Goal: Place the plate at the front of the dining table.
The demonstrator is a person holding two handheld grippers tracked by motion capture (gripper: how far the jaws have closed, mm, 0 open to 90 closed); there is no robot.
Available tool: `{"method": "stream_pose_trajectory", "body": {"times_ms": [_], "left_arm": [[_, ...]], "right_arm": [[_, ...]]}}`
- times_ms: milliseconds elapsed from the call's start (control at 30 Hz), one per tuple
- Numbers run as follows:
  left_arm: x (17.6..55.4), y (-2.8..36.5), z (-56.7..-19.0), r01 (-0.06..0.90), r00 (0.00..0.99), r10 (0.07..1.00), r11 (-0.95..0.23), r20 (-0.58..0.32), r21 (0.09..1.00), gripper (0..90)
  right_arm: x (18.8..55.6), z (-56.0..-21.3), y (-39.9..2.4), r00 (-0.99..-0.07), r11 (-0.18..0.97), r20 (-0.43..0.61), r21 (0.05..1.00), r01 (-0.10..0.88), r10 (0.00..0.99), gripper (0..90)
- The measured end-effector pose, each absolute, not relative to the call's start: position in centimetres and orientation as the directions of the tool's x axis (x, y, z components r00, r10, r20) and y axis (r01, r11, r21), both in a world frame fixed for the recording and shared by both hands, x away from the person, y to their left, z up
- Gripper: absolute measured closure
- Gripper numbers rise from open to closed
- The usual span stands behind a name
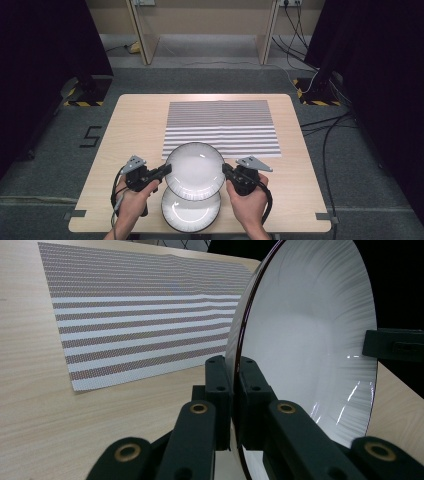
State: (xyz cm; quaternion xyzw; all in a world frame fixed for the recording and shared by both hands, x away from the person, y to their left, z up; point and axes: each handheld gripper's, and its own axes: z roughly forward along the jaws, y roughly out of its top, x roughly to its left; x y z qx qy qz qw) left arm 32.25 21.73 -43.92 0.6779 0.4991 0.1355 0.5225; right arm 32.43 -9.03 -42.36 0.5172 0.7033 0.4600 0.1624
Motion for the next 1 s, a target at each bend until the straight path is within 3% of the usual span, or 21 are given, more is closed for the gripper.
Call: {"method": "stream_pose_trajectory", "body": {"times_ms": [1000], "left_arm": [[34.0, 20.2, -43.0, 0.512, 0.484, 0.812, 0.04, -0.327, 0.858, 85.4]], "right_arm": [[33.4, -41.5, -10.3, -0.382, 0.015, 0.24, 0.83, 0.557, 0.893, 87.5]]}}
